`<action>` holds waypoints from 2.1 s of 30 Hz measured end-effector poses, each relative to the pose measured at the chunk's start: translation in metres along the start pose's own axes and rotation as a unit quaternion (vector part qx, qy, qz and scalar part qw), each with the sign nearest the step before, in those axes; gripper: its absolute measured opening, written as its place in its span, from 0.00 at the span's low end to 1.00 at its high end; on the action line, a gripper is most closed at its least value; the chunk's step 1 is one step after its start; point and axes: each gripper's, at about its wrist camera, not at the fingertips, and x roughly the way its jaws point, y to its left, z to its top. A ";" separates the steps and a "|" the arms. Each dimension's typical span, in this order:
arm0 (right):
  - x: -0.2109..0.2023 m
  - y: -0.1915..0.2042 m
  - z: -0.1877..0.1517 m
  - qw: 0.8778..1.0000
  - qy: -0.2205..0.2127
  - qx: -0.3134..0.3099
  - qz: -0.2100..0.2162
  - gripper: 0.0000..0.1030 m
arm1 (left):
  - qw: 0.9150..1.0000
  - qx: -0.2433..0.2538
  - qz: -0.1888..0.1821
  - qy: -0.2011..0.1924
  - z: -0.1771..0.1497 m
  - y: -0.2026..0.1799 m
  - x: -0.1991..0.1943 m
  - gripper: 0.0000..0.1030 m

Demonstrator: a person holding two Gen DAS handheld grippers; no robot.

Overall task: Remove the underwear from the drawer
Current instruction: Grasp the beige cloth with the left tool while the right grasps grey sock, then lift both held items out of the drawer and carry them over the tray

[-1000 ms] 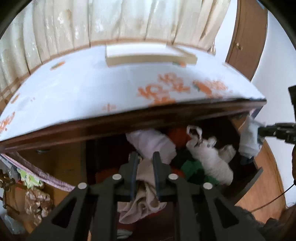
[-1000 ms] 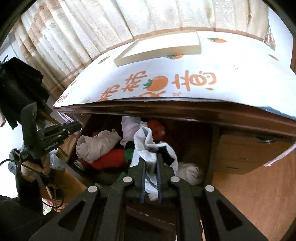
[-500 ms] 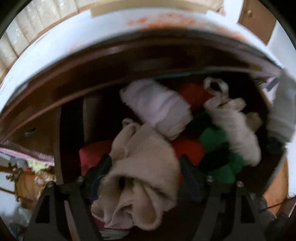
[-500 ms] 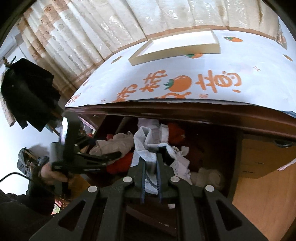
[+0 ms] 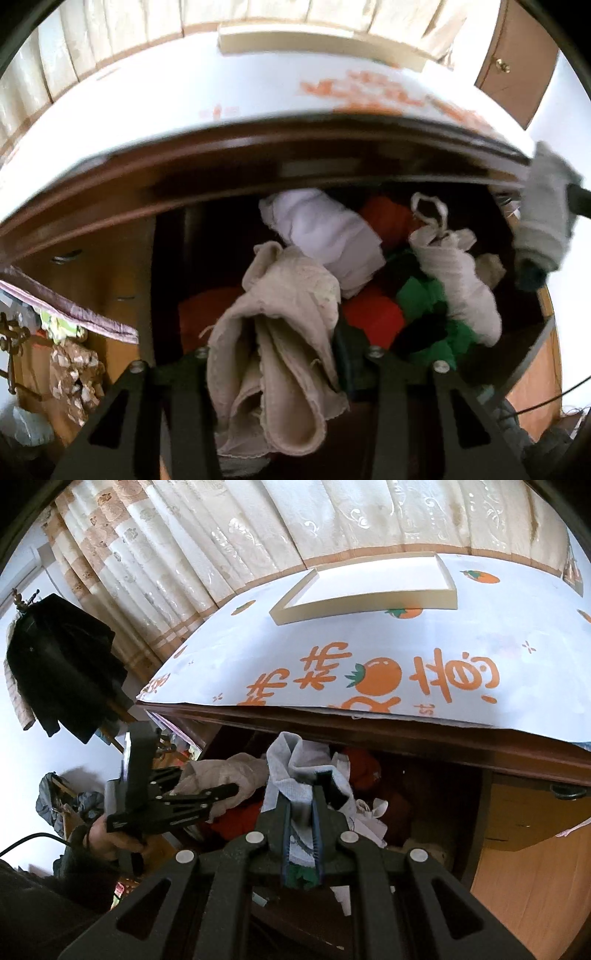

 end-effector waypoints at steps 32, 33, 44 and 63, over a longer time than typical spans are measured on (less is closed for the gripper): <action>-0.069 0.044 0.026 0.994 -0.093 -0.049 -0.014 0.11 | 0.979 0.064 -0.015 -0.191 0.056 -0.041 -0.140 0.39; -0.070 0.045 0.030 0.994 -0.096 -0.051 -0.013 0.11 | 0.979 0.064 -0.014 -0.195 0.061 -0.041 -0.141 0.39; -0.075 0.050 0.099 0.987 -0.144 -0.068 -0.013 0.11 | 0.970 0.059 0.016 -0.234 0.129 -0.035 -0.138 0.39; -0.009 -0.021 0.264 0.983 -0.177 -0.013 -0.040 0.11 | 0.964 0.012 0.064 -0.257 0.286 -0.028 -0.077 0.39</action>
